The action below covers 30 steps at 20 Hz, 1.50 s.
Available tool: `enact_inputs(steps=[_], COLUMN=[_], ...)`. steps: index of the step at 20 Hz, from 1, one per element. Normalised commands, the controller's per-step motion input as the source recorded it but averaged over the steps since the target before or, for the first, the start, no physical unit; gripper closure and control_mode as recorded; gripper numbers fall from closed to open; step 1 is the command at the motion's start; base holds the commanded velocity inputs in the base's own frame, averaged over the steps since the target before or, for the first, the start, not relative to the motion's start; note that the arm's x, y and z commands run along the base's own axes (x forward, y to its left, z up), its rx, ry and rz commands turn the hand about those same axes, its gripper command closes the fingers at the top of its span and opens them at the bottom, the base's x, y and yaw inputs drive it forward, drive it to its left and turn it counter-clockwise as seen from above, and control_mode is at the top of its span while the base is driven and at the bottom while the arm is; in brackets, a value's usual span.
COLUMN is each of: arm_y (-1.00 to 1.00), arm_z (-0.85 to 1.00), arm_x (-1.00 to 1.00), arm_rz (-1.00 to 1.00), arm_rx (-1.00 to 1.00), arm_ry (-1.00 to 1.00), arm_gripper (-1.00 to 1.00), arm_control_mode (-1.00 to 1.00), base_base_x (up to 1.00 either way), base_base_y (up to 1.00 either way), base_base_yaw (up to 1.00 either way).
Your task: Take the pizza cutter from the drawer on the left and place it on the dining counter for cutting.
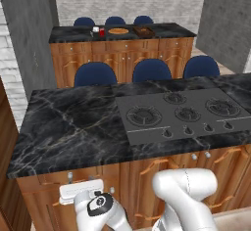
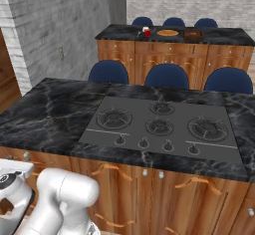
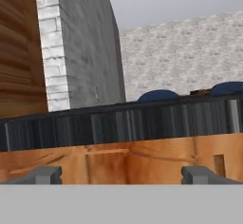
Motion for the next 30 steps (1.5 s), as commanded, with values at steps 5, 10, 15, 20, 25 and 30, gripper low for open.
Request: enact_inputs(steps=[5,10,15,20,25,30], arm_y=[0.17,0.23,0.11,0.15,0.1,0.02], arm_z=[-0.35,-0.24,-0.23,-0.28,-0.37,-0.38], arm_x=[0.21,0.24,0.26,0.29,0.23,0.11], arm_rz=[0.0,0.0,0.0,0.0,0.0,0.0], arm_rx=[0.0,0.0,0.0,0.0,0.0,0.0], arm_ry=[0.0,0.0,0.0,0.0,0.0,0.0], arm_gripper=[-1.0,-1.0,-1.0,-1.0,-1.0,-1.0], arm_control_mode=[-1.0,-1.0,-1.0,-1.0,-1.0,-1.0], base_base_x=[0.0,0.0,0.0,0.0,0.0,0.0], base_base_y=[0.0,0.0,0.0,0.0,0.0,0.0], base_base_yaw=[0.0,0.0,0.0,0.0,0.0,0.0])
